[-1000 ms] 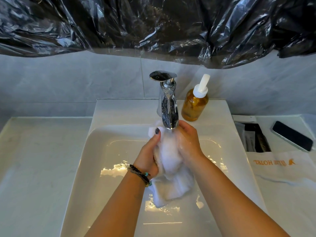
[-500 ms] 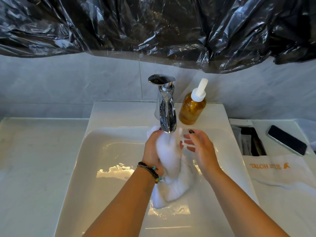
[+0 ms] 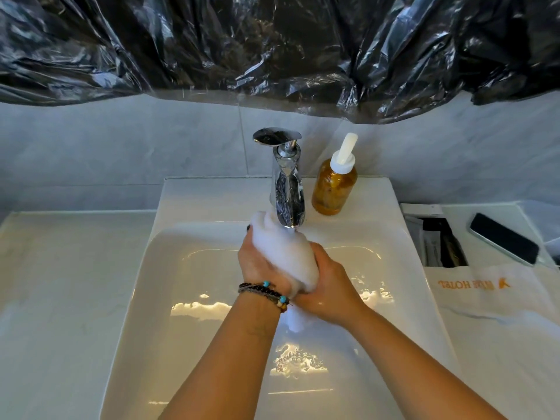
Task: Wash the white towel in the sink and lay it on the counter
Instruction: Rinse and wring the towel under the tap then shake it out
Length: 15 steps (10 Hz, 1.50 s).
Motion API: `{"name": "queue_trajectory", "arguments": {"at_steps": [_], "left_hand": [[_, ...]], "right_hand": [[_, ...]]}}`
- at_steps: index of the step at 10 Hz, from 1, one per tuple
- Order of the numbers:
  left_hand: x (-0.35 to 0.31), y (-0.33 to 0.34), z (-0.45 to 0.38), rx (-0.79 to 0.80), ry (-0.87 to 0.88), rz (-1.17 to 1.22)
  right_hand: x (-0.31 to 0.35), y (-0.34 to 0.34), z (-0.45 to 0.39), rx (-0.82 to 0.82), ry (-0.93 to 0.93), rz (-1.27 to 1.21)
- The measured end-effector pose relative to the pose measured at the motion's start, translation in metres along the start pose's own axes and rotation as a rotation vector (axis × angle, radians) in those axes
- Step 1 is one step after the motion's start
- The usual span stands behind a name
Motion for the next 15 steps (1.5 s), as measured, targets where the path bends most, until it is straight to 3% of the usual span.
{"name": "queue_trajectory", "arguments": {"at_steps": [1,2,3,4,5,6,7,8,9,10,11,12,13,14,15], "left_hand": [[-0.011,-0.006,-0.003,0.129,-0.047,0.138],[-0.035,-0.030,-0.002,0.160,0.065,0.089],[-0.052,-0.064,0.001,0.148,0.027,-0.204],[-0.075,-0.099,0.004,-0.029,0.087,-0.603],[-0.100,-0.087,0.013,0.230,0.346,-0.861],[-0.080,-0.059,0.018,0.730,0.177,-0.955],[-0.063,-0.042,0.013,0.795,0.067,-0.885],[-0.042,-0.036,0.008,0.808,-0.054,-0.648],[-0.020,-0.035,0.007,0.777,-0.138,-0.458],[0.003,-0.026,0.006,0.735,-0.181,-0.476],[0.013,-0.025,0.001,0.664,-0.151,-0.467],[0.017,-0.032,0.001,0.627,-0.213,-0.314],[0.024,-0.034,0.007,0.685,-0.313,-0.180],[0.036,-0.033,0.018,0.760,-0.473,-0.122],[0.040,-0.028,0.027,0.933,-0.533,-0.202]], "right_hand": [[0.009,-0.009,-0.017,0.019,0.046,0.101],[0.032,-0.015,-0.031,0.121,0.047,0.076],[0.053,-0.016,-0.041,0.256,0.047,-0.014],[0.066,-0.016,-0.052,0.406,0.086,0.025],[0.074,-0.011,-0.058,0.539,0.120,0.034],[0.076,-0.003,-0.060,0.592,0.118,-0.157],[0.064,0.001,-0.062,0.463,0.150,-0.496],[0.055,0.010,-0.059,0.311,0.150,-0.841],[0.042,0.014,-0.062,-0.011,0.166,-1.081],[0.025,0.013,-0.059,-0.251,0.261,-0.714],[0.033,0.017,-0.056,-0.080,0.298,-0.505],[0.033,-0.010,-0.056,0.029,0.187,-0.293],[0.020,-0.045,-0.056,-0.133,0.141,-0.205],[0.008,-0.026,-0.065,0.021,0.166,-0.644],[0.017,-0.004,-0.071,0.347,0.103,-0.882]]}}
Point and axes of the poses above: each hand's wrist, its own z-axis away from the middle knuckle, its own y-axis out of the palm, x = y × z, the point moved 7 cm from there along -z, towards the middle knuckle, and after that the axes turned 9 degrees about x, right-handed, at the moved point
